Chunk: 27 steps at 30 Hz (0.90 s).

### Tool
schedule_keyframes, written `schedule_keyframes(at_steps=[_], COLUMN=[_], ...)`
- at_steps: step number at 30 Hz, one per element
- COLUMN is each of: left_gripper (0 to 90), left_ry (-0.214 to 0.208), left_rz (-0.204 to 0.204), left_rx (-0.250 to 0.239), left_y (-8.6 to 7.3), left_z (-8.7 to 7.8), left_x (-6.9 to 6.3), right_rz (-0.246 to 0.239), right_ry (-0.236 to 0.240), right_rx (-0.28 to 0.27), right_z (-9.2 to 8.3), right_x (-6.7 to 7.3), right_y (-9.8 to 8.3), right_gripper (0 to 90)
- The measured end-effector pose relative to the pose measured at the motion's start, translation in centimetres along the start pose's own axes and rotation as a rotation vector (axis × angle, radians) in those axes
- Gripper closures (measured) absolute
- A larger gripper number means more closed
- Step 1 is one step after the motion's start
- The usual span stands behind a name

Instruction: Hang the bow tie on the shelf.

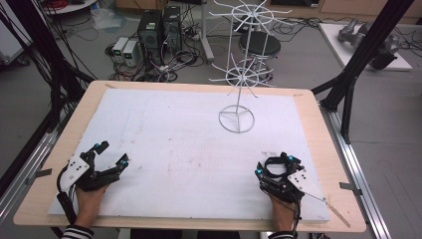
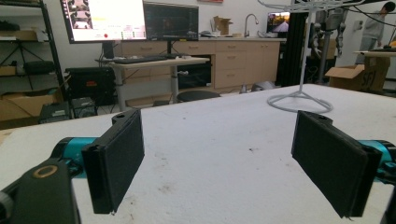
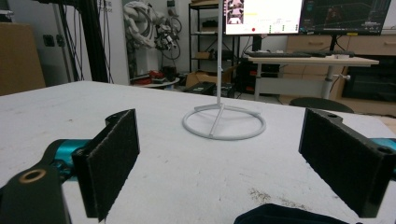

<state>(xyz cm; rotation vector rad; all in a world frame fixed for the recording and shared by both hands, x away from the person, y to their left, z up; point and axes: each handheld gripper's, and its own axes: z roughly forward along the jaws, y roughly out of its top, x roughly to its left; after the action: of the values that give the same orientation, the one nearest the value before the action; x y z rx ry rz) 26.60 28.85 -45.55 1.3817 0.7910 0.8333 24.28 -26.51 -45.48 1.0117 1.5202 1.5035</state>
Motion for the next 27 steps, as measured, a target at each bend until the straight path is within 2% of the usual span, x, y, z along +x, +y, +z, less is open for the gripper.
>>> schedule_keyframes(at_steps=[7, 8, 10, 14, 27], left_gripper=[17.5, 17.5, 17.5, 17.5, 17.5], left_ry=[-0.002, -0.001, 0.001, 0.005, 0.004], left_rz=[0.001, 0.004, 0.006, 0.01, 0.004], left_rx=[0.002, 0.0, -0.004, -0.006, -0.001], left_y=[0.0, 0.0, 0.0, 0.0, 0.0], left_z=[0.1, 0.0, 0.0, 0.0, 0.0], left_x=[0.0, 0.0, -0.1, -0.1, -0.1], right_rz=[-0.015, -0.03, -0.04, -0.046, -0.032], right_ry=[-0.012, 0.006, 0.01, 0.014, 0.002], right_rx=[0.011, 0.034, 0.034, 0.012, -0.008], right_z=[0.1, 0.3, 0.3, 0.3, -0.3], right_x=[0.2, 0.4, 0.5, 0.9, 0.5], right_y=[0.1, 0.2, 0.2, 0.8, 1.7], right_gripper=[11.4, 11.4, 11.4, 11.4, 11.4])
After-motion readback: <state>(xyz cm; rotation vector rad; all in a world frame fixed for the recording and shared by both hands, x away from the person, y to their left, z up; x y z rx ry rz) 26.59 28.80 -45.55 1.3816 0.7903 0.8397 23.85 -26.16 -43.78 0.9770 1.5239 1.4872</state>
